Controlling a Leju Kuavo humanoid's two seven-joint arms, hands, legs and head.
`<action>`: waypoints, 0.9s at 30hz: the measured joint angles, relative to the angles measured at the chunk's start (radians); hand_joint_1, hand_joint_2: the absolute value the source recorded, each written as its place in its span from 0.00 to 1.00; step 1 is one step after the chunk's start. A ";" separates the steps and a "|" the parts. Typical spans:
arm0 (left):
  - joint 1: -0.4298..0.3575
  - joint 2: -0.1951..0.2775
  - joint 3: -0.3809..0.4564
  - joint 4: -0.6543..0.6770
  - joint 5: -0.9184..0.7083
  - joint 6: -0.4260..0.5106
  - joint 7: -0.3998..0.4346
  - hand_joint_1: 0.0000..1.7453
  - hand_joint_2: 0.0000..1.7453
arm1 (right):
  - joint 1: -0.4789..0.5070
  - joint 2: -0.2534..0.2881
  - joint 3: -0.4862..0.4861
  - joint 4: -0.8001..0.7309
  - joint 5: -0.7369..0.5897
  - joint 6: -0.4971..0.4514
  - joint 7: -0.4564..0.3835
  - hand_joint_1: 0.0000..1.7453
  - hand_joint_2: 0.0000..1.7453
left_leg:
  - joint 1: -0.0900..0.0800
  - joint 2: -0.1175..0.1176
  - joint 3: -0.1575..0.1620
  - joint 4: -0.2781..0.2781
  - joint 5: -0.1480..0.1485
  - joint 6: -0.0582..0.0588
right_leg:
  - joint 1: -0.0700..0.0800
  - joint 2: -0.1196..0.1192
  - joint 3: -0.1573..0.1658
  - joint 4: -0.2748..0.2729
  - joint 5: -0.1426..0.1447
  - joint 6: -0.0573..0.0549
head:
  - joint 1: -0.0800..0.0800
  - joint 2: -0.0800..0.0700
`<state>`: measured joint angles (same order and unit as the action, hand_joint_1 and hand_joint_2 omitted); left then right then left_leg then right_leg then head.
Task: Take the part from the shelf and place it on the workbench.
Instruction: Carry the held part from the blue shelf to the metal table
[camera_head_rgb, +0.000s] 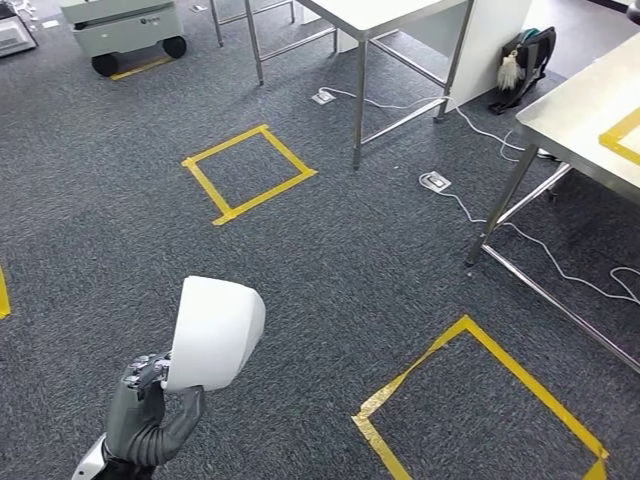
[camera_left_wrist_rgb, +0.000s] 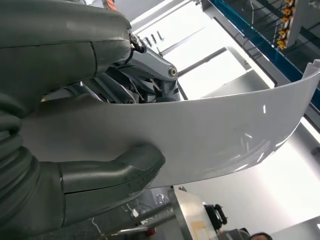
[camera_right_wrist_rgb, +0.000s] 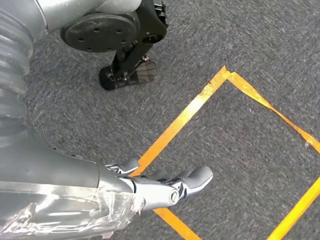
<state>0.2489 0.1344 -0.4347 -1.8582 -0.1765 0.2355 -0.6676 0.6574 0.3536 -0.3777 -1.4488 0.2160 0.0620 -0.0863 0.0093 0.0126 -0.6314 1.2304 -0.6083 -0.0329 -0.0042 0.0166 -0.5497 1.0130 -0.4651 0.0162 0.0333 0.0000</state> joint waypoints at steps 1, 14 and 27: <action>0.001 0.000 0.001 0.000 0.001 -0.001 0.000 1.00 1.00 | 0.001 0.000 0.001 -0.001 -0.001 -0.001 0.001 0.00 1.00 | 0.000 -0.003 -0.022 0.039 -0.006 0.000 | 0.001 0.010 -0.001 0.000 0.000 0.000 | 0.000 0.000; 0.005 -0.016 0.020 0.000 -0.003 -0.007 0.000 1.00 1.00 | 0.011 0.000 0.010 -0.009 -0.009 -0.007 0.009 0.00 1.00 | 0.001 -0.016 0.087 -0.237 0.144 0.046 | -0.002 0.003 -0.095 0.159 -0.090 0.047 | 0.010 0.000; 0.004 -0.022 0.031 0.000 -0.003 -0.007 0.000 1.00 1.00 | 0.012 0.000 0.017 -0.012 -0.010 -0.008 0.011 0.00 1.00 | 0.001 0.048 0.096 -0.211 0.111 0.002 | -0.003 -0.029 0.003 0.001 -0.004 0.013 | 0.006 0.000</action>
<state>0.2525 0.1122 -0.4033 -1.8582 -0.1799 0.2285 -0.6676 0.6696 0.3536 -0.3602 -1.4610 0.2064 0.0540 -0.0755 0.0104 0.0605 -0.5351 1.0191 -0.4977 -0.0307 -0.0070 -0.0121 -0.5468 1.0139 -0.4687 0.0289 0.0397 0.0000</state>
